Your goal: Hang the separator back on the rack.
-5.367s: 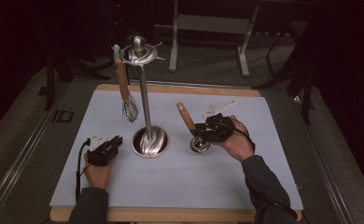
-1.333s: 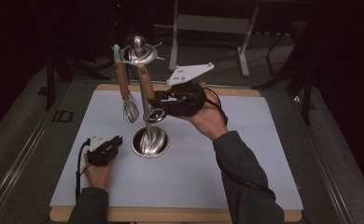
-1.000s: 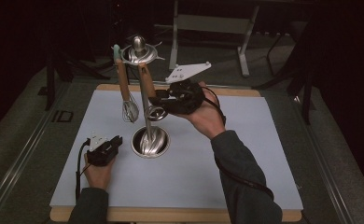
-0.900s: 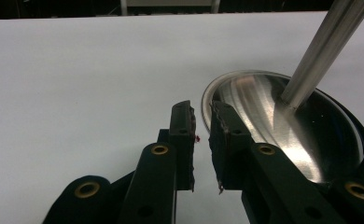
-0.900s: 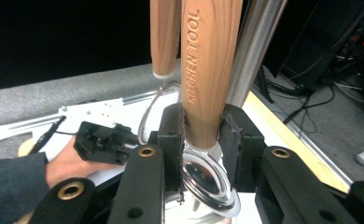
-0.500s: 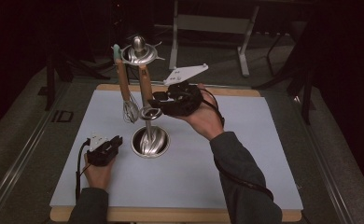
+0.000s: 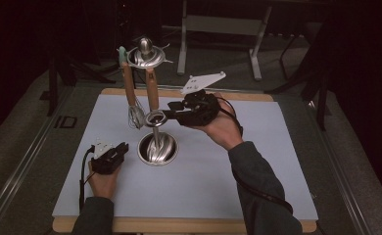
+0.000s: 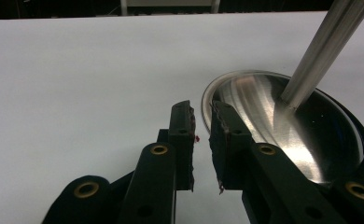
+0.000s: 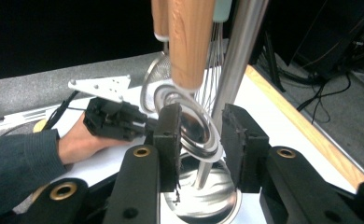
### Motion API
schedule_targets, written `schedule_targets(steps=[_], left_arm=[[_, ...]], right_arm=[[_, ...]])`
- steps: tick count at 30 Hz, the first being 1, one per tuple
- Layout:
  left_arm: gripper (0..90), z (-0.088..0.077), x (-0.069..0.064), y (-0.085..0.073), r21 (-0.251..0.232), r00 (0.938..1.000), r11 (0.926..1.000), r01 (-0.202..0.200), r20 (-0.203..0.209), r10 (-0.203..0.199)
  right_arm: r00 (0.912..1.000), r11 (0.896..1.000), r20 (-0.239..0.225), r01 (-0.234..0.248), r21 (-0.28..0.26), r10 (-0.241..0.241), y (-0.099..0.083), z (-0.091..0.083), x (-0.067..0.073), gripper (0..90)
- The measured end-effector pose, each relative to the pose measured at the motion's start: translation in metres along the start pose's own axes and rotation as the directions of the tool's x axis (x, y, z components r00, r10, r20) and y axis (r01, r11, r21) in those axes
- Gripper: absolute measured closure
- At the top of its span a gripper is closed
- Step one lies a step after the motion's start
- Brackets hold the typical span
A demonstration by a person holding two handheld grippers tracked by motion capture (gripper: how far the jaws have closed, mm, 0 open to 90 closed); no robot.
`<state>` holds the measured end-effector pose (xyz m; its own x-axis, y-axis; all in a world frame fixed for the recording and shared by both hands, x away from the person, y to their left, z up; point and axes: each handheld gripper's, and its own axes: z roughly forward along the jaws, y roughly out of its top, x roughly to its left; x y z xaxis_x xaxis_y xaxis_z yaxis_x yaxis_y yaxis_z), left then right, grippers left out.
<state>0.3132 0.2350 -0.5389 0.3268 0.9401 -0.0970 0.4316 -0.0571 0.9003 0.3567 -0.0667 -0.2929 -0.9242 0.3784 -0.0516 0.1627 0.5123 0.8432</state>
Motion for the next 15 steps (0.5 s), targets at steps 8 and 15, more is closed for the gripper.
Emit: schedule_targets(steps=[8,15], left_arm=[[79.1,0.000,0.000,0.000,0.001,1.0000,1.0000,-0.002,0.000,0.002],[79.2,0.000,0.000,0.000,0.001,1.0000,1.0000,-0.004,-0.002,0.004]], right_arm=[[0.9990,0.998,0.022,-0.039,0.047,0.038,-0.025,-0.002,-0.014,67.2],[0.9956,0.993,0.057,-0.080,0.090,0.075,-0.050,-0.006,-0.025,66.5]])
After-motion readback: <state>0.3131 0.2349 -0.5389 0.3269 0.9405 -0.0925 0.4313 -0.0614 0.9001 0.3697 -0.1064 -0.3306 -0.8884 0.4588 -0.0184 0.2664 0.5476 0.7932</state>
